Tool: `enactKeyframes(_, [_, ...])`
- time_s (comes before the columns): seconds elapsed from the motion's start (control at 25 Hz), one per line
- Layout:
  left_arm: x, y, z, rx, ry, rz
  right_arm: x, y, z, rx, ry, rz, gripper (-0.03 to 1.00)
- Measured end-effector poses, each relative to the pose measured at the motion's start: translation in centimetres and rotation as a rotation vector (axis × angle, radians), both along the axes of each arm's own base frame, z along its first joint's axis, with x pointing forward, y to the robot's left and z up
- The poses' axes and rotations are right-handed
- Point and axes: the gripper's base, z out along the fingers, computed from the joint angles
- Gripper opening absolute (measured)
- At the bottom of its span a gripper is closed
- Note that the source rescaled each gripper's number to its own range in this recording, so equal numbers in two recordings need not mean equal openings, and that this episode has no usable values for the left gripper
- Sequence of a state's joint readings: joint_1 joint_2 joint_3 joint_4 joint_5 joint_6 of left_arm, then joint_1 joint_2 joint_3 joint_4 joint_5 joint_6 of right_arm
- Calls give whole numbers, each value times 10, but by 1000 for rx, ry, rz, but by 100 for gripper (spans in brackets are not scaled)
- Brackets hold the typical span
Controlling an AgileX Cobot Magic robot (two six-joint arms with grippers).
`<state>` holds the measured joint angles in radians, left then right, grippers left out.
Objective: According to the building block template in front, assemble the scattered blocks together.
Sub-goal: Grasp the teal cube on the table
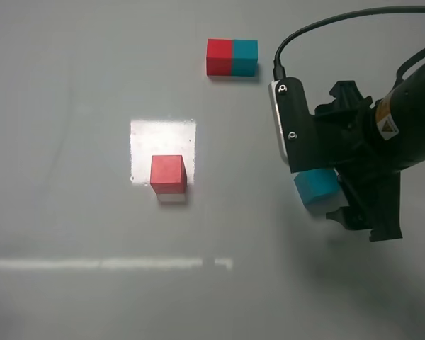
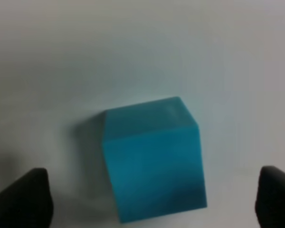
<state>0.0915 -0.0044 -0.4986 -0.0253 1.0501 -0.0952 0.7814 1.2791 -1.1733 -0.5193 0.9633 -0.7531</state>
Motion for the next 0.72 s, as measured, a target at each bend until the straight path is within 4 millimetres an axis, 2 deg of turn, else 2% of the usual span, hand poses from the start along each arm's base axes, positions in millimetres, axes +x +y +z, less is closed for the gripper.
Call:
enactKeyframes(0.28, [0, 0, 0, 0, 0, 0, 12, 11, -17, -53, 31, 5, 95])
enactKeyframes(0.56, [0, 0, 0, 0, 0, 0, 16, 14, -23, -71, 40, 4, 95])
enactKeyframes(0.72, [0, 0, 0, 0, 0, 0, 16, 14, -23, -71, 40, 4, 89])
